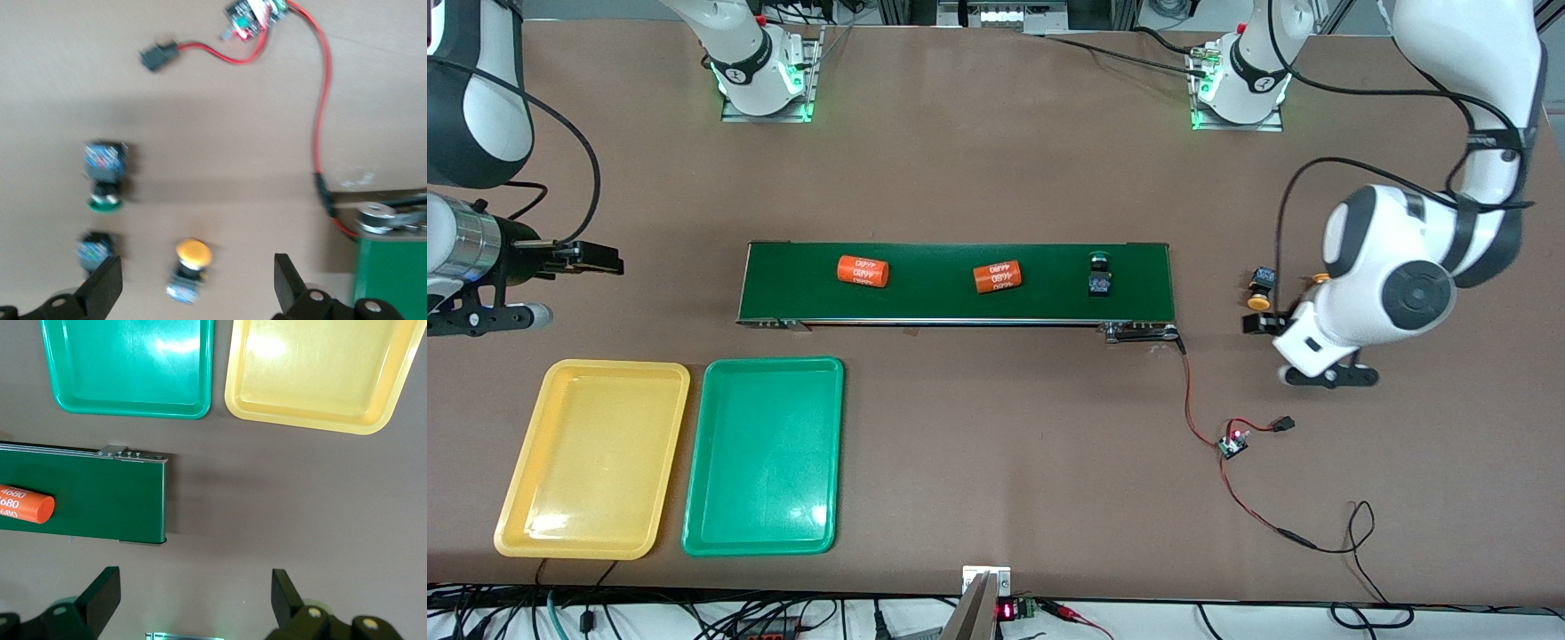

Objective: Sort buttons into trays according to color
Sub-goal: 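Grasp another black push-button with the left gripper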

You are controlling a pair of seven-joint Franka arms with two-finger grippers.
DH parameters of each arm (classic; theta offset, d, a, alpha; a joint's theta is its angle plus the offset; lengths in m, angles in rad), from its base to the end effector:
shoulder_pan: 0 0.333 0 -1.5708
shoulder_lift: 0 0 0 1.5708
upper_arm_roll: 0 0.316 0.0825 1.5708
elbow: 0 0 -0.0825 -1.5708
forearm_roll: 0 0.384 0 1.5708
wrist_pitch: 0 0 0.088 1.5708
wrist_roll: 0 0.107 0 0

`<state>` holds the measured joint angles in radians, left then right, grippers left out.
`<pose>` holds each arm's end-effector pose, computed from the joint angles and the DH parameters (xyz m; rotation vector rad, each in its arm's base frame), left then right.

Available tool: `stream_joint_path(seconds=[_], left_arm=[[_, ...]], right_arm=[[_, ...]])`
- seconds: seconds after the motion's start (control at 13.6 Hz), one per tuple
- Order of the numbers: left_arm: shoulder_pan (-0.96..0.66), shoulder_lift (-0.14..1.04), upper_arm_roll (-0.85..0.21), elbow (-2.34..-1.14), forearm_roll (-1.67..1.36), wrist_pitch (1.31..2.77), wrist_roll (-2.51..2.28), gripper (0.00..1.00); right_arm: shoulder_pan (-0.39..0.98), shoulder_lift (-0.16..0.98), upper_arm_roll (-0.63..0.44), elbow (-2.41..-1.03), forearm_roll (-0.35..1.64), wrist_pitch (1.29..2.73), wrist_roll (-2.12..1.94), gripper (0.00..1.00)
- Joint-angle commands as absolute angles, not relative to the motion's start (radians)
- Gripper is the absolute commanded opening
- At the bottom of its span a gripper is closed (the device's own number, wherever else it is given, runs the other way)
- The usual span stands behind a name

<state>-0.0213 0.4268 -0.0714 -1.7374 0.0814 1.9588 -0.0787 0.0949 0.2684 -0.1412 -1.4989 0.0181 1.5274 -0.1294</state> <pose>0.6329 -0.0498 0.3181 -3.0663 0.0754 0.3071 0.6155 -0.0173 0.4983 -3.1155 -0.1282 0.3729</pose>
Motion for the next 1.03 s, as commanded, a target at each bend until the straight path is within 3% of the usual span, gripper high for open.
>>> stream_joint_path(seconds=[0.0, 0.22, 0.88, 0.96], left_arm=[[-0.012, 0.541, -0.012, -1.641, 0.104, 2.030, 0.119, 1.00], [-0.008, 0.610, 0.055, -1.646, 0.104, 2.184, 0.216, 1.00], [0.017, 0.681, 0.078, -1.718, 0.078, 2.198, 0.210, 1.00], [0.017, 0.686, 0.078, -1.723, 0.057, 2.198, 0.210, 0.95]], right_arm=[[0.087, 0.265, -0.140, -1.500, 0.025, 1.532, -0.150, 1.00], [0.086, 0.265, -0.140, -1.497, 0.025, 1.534, -0.153, 1.00], [0.075, 0.267, -0.138, -1.505, 0.025, 1.522, -0.178, 1.00], [0.077, 0.267, -0.138, -1.505, 0.025, 1.523, -0.178, 1.00]])
